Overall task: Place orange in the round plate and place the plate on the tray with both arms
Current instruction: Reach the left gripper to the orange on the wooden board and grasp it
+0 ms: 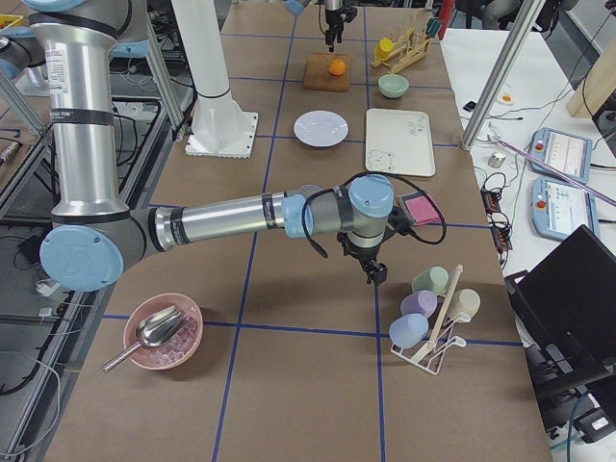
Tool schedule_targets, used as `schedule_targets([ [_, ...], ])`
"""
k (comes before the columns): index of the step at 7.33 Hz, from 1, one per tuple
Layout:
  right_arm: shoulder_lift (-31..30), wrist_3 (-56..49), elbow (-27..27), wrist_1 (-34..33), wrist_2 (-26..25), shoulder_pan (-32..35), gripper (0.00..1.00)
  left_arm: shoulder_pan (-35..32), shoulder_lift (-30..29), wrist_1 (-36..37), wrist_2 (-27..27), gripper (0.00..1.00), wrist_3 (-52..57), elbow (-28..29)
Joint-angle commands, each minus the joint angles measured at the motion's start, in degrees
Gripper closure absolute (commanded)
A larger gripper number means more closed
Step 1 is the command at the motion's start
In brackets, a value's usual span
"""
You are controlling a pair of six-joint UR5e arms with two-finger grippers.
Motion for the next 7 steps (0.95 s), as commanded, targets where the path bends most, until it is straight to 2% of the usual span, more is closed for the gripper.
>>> schedule_targets([
  [1,-0.11,-0.04,-0.05,0.02,0.41,-0.16,0.0,3.76,-1.67,0.06,2.29,0.01,-3.17,2.12],
  [5,-0.11,-0.04,-0.58,0.02,0.23,-1.04,0.0,4.73,-5.97,-0.03,2.46,0.01,-3.36,8.36],
  [7,-0.11,0.05,-0.66,0.02,0.14,-1.22,0.0,4.99,-6.94,-0.03,2.47,0.01,-3.44,9.51],
])
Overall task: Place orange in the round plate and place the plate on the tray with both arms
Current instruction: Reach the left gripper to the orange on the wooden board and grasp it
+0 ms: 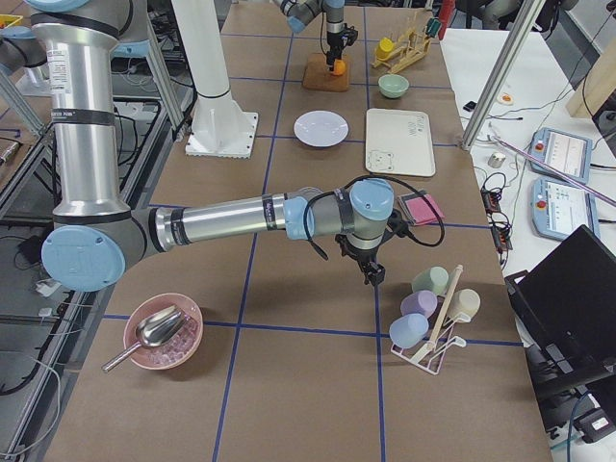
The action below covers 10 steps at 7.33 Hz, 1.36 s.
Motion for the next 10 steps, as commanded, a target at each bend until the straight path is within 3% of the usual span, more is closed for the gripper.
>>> schedule_targets([
  [1,0.0,0.06,-0.13,0.0,-0.08,-0.33,0.0,0.54,-0.81,0.0,0.36,0.01,-0.07,1.2],
  [2,0.0,0.06,-0.22,0.0,0.01,-0.42,0.0,1.33,-0.81,0.0,2.19,0.01,-0.07,1.29],
  [3,-0.09,0.06,-0.22,0.0,0.01,-0.42,0.0,1.6,-0.81,-0.09,3.78,0.4,-0.25,1.11],
  [4,-0.09,0.06,-0.22,0.0,0.01,-0.42,0.0,1.69,-0.72,-0.09,3.88,0.99,-0.25,1.03],
  [5,-0.17,0.06,-0.31,0.0,-0.08,-0.42,0.0,1.6,-1.07,0.08,2.75,1.0,-0.34,0.07],
  [6,-0.09,-0.03,-0.22,0.0,-0.08,-0.42,0.0,1.6,-1.25,2.43,-2.22,1.0,-1.38,-3.07],
  [7,-0.17,-0.03,-0.22,0.0,-0.08,-0.42,0.0,1.6,-5.43,8.29,-3.4,1.0,-7.05,-5.02],
  [8,-0.18,-0.03,-0.22,0.0,-0.08,-0.42,0.0,2.91,-12.52,13.48,-3.41,1.0,-13.54,-5.13],
  [9,-0.18,-0.12,-0.22,0.09,-0.08,-0.42,0.0,9.18,-18.16,15.79,-2.72,1.0,-21.09,-4.61],
  [10,-0.18,-0.12,0.04,0.52,-0.08,-0.51,0.0,14.55,-26.74,18.43,1.38,1.0,-28.39,-0.95],
])
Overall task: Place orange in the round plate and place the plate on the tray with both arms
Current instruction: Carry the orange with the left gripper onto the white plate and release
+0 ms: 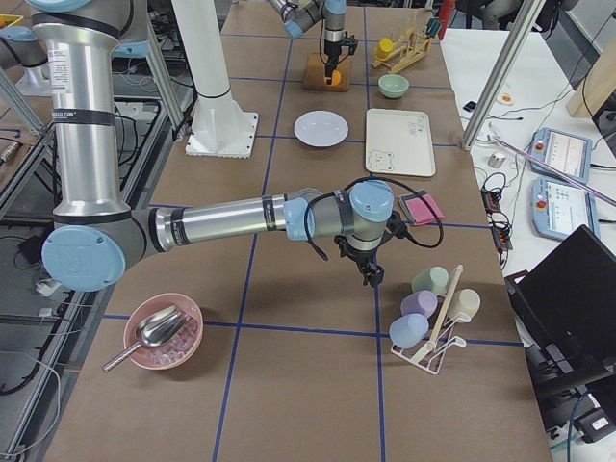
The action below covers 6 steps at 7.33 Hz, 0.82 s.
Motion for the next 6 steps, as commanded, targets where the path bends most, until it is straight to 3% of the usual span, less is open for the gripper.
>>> schedule_targets([
  [1,-0.26,-0.03,-0.24,2.63,-0.35,-0.76,0.0,8.19,-18.01,8.52,5.86,1.0,-9.89,7.19],
  [2,-0.7,0.23,-0.77,3.61,-0.35,-1.02,0.0,8.82,-21.93,9.44,6.06,1.0,-10.08,9.93],
  [6,-0.71,0.58,-0.33,4.05,0.17,-1.03,0.0,11.55,-25.22,6.66,11.5,1.0,-9.37,18.21],
])
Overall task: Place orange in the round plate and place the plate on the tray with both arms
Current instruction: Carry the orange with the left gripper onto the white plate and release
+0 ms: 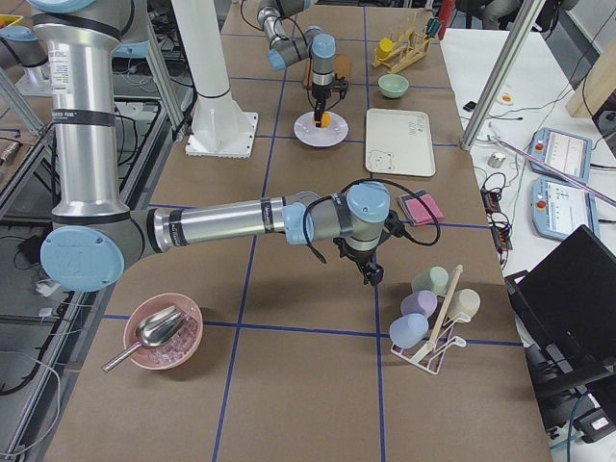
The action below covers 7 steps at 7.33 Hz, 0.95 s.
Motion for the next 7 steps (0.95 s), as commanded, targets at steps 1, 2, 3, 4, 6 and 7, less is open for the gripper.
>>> schedule_targets([
  [1,-0.71,0.07,0.21,0.63,0.49,-0.01,0.0,0.93,-0.61,-2.99,1.77,1.0,0.09,2.66],
  [2,-1.24,0.24,0.3,1.85,1.71,-0.01,0.0,0.93,-0.43,-3.18,1.86,0.76,0.18,2.84],
  [3,-1.33,1.03,0.39,2.3,1.98,-0.19,0.0,1.02,0.09,-3.35,2.99,0.01,1.66,3.02],
  [4,-1.33,4.52,0.48,2.48,3.55,-0.45,0.0,1.81,0.1,-3.44,4.65,0.0,1.67,3.02],
  [6,-1.16,14.51,3.01,3.87,4.18,-6.48,0.0,1.73,0.1,-3.27,4.5,0.0,1.76,0.83],
  [7,-1.42,25.36,2.85,10.76,4.09,-9.82,0.0,0.59,1.92,-3.09,4.06,0.0,1.94,-3.27],
])
